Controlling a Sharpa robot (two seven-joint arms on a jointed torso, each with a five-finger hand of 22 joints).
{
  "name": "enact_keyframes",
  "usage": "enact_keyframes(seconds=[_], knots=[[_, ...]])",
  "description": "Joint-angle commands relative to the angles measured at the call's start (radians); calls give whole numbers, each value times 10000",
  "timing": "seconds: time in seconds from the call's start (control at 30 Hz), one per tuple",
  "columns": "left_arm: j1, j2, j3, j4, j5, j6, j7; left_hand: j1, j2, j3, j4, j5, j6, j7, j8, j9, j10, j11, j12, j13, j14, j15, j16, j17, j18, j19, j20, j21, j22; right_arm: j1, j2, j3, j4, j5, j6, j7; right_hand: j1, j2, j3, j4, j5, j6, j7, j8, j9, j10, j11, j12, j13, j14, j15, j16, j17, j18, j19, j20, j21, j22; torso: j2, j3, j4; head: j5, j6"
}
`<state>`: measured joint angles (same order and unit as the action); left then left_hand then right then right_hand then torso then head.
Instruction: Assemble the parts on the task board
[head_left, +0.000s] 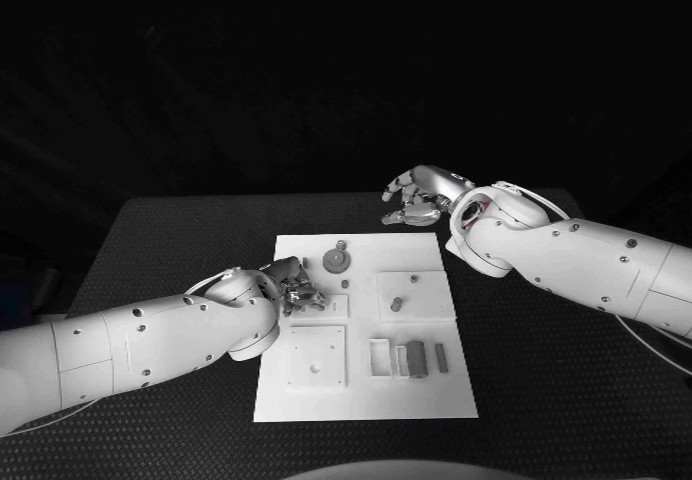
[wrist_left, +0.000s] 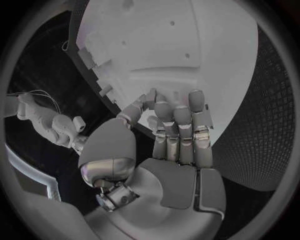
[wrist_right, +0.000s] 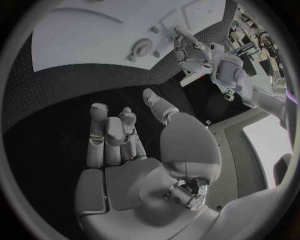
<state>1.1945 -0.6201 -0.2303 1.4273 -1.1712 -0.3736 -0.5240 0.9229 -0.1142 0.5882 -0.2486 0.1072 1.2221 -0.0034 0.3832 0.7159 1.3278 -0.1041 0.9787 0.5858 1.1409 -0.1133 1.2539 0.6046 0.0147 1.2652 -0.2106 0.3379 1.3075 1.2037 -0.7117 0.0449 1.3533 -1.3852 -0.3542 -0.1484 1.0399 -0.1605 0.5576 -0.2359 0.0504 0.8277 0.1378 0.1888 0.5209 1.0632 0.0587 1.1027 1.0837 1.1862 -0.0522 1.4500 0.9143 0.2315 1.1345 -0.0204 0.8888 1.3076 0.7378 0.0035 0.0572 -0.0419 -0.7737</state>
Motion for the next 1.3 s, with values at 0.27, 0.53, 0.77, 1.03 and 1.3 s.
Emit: enact_keyframes(seconds=[0.27,0.53,0.77,1.03,1.3], knots=[[0,28,2,-18,97,149,120,-91,-107,-470,236,146,45,-1,65,-13,42,-64,9,-21,55,-17,20,-20,131,63,-13,29,194,-5,-5,4,1,-29,95,49,-68,-22,6,62,-16,-293,350,51,-12,-51,-4,46,-11,-68,15,-10,-13,303,50,4,-70,158,3,0,-4,-4,-3],[0,28,2,-26,103,141,124,-423,-310,-875,458,-30,20,-9,95,-26,31,-72,11,-25,39,-30,31,-27,144,45,-20,-6,192,-5,-6,4,-1,-29,94,49,-67,-28,5,62,-15,-294,350,52,-13,-52,-4,47,-12,-68,15,-10,-13,303,49,4,-71,158,2,2,-3,-10,0],[-2,12,2,-31,103,134,158,-626,-477,-1021,647,-55,16,-19,108,-35,29,-82,11,-27,37,-39,35,-31,155,51,-29,-31,180,-6,-6,4,-9,-29,98,51,-67,-30,6,64,-15,-294,350,53,-13,-53,-4,48,-14,-69,15,-10,-14,303,49,4,-71,159,2,2,-3,-14,3],[-5,0,3,-25,106,95,214,-999,-590,-1316,878,-68,-2,-27,126,-39,13,-90,17,-22,15,-50,49,-29,168,31,-37,-77,177,-13,-7,4,-13,-29,99,53,-67,-31,6,66,-15,-295,350,53,-13,-53,-4,49,-15,-69,15,-9,-14,303,49,4,-72,159,4,-2,-6,-17,-1],[-11,-5,4,-27,61,35,276,-1132,-631,-1420,951,-80,3,-38,140,-36,17,-101,30,-14,16,-58,63,-24,179,38,-46,-89,177,-21,-2,4,-16,-29,101,54,-66,-31,7,67,-15,-295,350,53,-13,-54,-4,50,-17,-69,15,-9,-15,303,49,3,-72,159,2,-4,0,-21,0]])
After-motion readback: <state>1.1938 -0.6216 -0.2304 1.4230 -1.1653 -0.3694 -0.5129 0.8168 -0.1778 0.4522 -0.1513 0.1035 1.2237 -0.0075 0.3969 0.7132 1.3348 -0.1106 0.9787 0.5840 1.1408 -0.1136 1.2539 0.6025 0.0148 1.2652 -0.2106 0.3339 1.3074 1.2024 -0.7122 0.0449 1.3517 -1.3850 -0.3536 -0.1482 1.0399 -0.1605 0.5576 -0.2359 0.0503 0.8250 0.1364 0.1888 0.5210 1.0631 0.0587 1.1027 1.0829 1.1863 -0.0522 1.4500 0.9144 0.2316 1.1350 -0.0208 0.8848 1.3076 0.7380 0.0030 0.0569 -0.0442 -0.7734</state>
